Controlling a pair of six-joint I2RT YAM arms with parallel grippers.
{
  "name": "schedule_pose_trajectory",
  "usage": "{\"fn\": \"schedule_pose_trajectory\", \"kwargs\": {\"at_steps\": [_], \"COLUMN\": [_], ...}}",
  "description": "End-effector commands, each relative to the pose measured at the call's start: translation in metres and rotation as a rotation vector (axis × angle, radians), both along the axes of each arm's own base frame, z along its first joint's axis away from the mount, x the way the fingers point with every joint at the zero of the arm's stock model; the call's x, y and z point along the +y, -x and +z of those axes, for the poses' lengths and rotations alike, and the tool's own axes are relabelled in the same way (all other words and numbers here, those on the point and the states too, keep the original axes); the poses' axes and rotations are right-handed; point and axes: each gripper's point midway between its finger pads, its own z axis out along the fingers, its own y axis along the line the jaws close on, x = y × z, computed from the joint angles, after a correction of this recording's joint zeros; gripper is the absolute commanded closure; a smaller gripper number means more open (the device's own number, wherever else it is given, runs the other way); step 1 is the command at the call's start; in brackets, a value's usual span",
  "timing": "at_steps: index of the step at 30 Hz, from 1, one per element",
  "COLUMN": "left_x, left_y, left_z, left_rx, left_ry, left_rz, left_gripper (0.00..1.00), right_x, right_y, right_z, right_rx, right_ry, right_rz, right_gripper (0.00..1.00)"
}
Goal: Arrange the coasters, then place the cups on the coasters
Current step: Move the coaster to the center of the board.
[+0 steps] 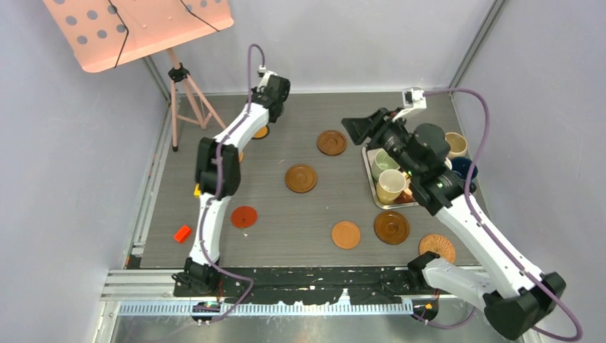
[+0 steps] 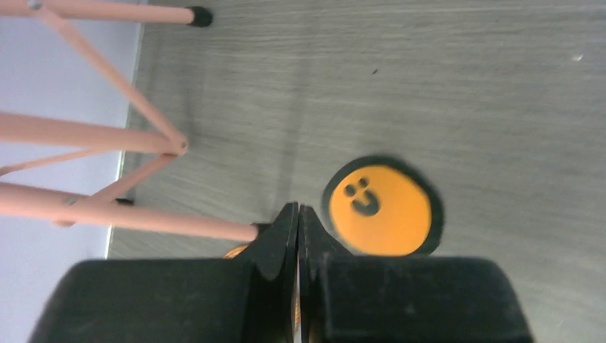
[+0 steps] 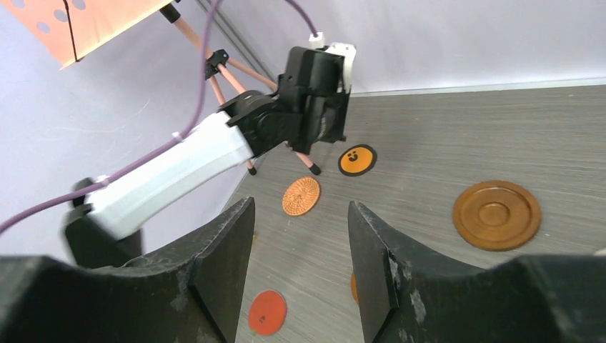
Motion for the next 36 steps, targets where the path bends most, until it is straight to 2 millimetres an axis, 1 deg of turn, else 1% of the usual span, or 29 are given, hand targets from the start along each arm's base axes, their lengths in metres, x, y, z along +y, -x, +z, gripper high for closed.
{"fn": "schedule_pose_trajectory", "kwargs": {"at_steps": [1,2,3,4,6,8,11,12,14,19,22,27,31,36], "left_x": [0.005,0.000,-0.003,-0.005,-0.010,-0.009,-0.010,-0.014,-0.016,-0.023,-0.018,-0.009,-0.006,-0.005], "left_y": [-0.019,-0.020,-0.017,-0.015,-0.010,-0.006,-0.010,-0.011,-0.013,-0.019,-0.023,-0.024,-0.025,-0.027], "left_z": [0.028,0.025,0.024,0.025,0.018,0.013,0.002,-0.002,-0.004,-0.006,-0.011,-0.026,-0.033,-0.042], "left_rx": [0.044,0.056,0.057,0.042,0.025,0.005,0.008,0.008,-0.003,-0.029,-0.028,0.002,0.021,0.055], "left_ry": [-0.124,-0.117,-0.097,-0.061,0.049,0.180,0.373,0.411,0.463,0.517,0.567,0.657,0.684,0.727], "left_rz": [0.021,0.002,-0.002,0.010,0.032,0.069,0.084,0.082,0.111,0.126,0.153,0.200,0.216,0.232], "left_gripper": [1.00,1.00,1.00,1.00,1.00,1.00,1.00,1.00,1.00,1.00,1.00,1.00,1.00,1.00], "right_x": [-0.025,-0.027,-0.031,-0.034,-0.043,-0.049,-0.052,-0.053,-0.055,-0.058,-0.058,-0.059,-0.060,-0.054], "right_y": [0.018,0.021,0.026,0.027,0.030,0.035,0.041,0.044,0.047,0.050,0.052,0.052,0.050,0.041], "right_z": [0.012,0.014,0.018,0.019,0.026,0.033,0.042,0.044,0.047,0.051,0.052,0.051,0.048,0.035], "right_rx": [-0.071,-0.078,-0.095,-0.101,-0.125,-0.150,-0.174,-0.181,-0.189,-0.202,-0.203,-0.203,-0.198,-0.162], "right_ry": [-0.015,-0.017,-0.020,-0.022,-0.024,-0.033,-0.043,-0.048,-0.058,-0.072,-0.075,-0.082,-0.081,-0.060], "right_rz": [-0.071,-0.075,-0.078,-0.095,-0.130,-0.141,-0.142,-0.142,-0.143,-0.147,-0.148,-0.150,-0.159,-0.153], "right_gripper": [0.43,0.43,0.43,0.43,0.43,0.43,0.42,0.42,0.42,0.42,0.42,0.42,0.42,0.42]}}
